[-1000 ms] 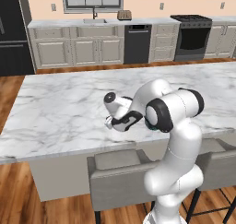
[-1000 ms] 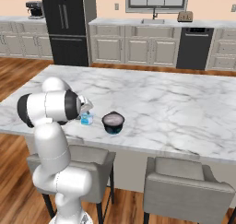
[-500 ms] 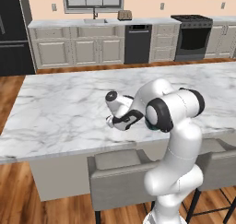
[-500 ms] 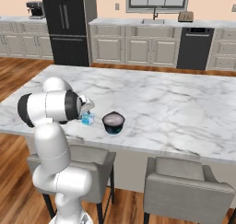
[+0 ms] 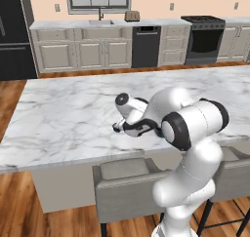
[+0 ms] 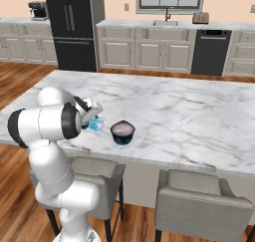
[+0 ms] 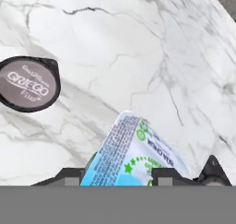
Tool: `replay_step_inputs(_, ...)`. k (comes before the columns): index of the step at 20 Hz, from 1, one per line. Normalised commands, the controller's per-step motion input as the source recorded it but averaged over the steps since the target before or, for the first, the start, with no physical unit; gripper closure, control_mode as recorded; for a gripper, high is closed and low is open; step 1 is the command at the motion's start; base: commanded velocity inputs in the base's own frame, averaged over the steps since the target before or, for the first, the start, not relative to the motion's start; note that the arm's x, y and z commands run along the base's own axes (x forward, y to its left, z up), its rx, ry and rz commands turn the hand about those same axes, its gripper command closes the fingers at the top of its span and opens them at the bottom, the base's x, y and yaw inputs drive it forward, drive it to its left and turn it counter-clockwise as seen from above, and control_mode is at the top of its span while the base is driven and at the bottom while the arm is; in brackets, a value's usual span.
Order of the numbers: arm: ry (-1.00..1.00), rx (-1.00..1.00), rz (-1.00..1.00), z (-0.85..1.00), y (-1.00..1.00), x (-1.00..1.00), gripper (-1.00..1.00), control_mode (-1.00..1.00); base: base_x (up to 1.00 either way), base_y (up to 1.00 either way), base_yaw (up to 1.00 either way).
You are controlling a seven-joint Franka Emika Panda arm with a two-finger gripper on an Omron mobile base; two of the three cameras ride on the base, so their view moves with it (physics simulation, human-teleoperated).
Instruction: Stack the yogurt containers by placing the smaller containers on top of the larger containers.
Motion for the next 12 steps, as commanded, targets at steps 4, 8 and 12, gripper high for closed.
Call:
replay_step_inputs(4,-0.12,0.00,0.00,0.59,0.00,-0.11,1.00,-1.00,0.00,0.00,0.00)
replay_step_inputs(8,-0.03,0.00,-0.02,0.54,-0.08,-0.31,1.00,-1.00,0.00,0.00,0.00)
replay_step_inputs(12,-0.01,0.00,-0.04,0.60,-0.20,-0.49,1.00,-1.00,0.00,0.00,0.00)
